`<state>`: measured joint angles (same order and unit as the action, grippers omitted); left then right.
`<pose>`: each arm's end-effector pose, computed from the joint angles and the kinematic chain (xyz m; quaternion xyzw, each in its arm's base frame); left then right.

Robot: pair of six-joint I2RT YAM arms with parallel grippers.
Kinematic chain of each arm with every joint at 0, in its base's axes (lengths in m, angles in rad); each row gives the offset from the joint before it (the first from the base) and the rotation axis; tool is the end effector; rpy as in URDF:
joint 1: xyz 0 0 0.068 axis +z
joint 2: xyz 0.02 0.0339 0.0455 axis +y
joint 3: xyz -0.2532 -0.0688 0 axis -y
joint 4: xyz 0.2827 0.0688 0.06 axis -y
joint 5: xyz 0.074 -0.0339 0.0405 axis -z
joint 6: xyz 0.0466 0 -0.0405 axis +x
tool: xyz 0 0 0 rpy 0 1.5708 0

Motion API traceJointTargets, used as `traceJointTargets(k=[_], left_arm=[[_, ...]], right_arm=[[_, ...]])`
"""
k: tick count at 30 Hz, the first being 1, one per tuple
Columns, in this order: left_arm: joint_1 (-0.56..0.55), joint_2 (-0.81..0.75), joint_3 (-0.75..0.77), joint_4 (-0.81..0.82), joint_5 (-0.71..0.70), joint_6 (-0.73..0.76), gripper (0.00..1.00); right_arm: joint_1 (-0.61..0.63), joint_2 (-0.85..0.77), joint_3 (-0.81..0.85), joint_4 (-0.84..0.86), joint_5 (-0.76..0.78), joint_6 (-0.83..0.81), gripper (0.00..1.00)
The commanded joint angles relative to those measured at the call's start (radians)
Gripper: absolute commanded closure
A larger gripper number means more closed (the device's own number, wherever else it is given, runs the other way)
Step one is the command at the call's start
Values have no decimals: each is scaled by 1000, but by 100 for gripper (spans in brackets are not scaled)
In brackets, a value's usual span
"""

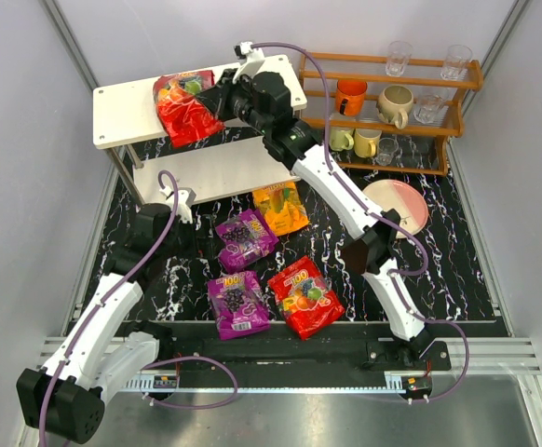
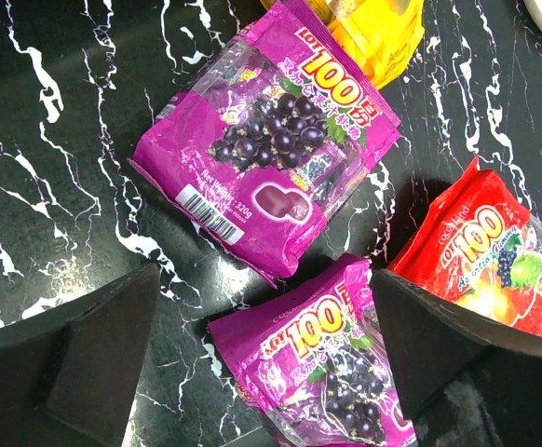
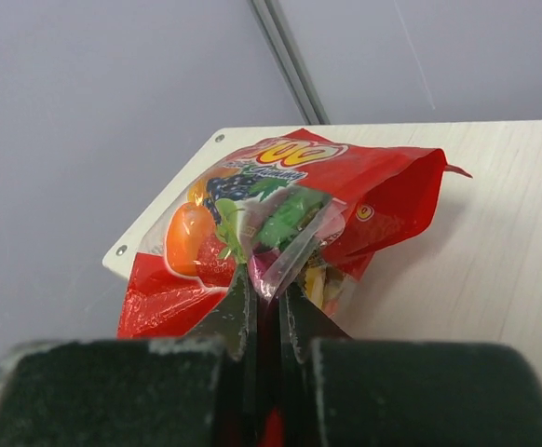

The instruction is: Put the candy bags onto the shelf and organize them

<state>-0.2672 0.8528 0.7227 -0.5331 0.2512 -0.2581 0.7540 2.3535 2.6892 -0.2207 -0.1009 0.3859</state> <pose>0.2240 -0.0733 0.2537 0.0590 0.8915 -0.2217 0.3908 0.4088 0.3904 0.4566 -0.1586 0.6463 0.4306 0.6097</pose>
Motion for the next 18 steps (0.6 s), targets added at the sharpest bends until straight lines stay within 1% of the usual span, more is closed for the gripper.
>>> traceJointTargets(k=[1, 2, 3, 4, 5, 7, 8, 10, 11, 13, 14, 15, 16, 17, 18], left_arm=[[-3, -23, 38, 19, 14, 8, 1], [-3, -35, 40, 24, 17, 8, 1], [-3, -46, 43, 28, 22, 2, 1], [-3, -60, 46, 35, 39, -3, 1], [-3, -92, 58, 38, 43, -12, 1], [-3, -127, 92, 48, 62, -41, 1], [-3, -153, 150, 50, 66, -50, 1], [-3, -175, 211, 56, 72, -75, 1], [-3, -187, 249, 55, 74, -81, 1], [-3, -184, 358, 56, 91, -96, 1], [-3, -178, 394, 56, 91, -105, 1], [-3, -169, 461, 59, 92, -125, 1], [-3, -146, 487, 71, 79, -138, 1], [-3, -132, 512, 77, 59, -148, 1], [-3, -117, 550, 84, 37, -153, 1]], right_arm=[[-28, -39, 78, 167, 32, 48, 92], [-42, -40, 75, 162, 17, 47, 63], [-47, -49, 70, 146, -9, 44, 44], [-50, -60, 67, 135, -16, 38, 30], [-51, -92, 45, 127, -19, 1, 12], [-51, -143, 0, 132, -10, -37, 9], [-53, -201, -53, 142, -10, -70, 7], [-62, -262, -109, 171, -10, -91, 7], [-67, -330, -170, 181, -3, -114, 6], [-70, -408, -239, 193, 20, -140, 6], [-70, -500, -344, 211, 36, -163, 6], [-71, -555, -415, 246, 44, -170, 5], [-71, -616, -501, 280, 55, -171, 5], [-71, -751, -701, 367, 78, -171, 5], [-70, -823, -809, 407, 92, -164, 5]])
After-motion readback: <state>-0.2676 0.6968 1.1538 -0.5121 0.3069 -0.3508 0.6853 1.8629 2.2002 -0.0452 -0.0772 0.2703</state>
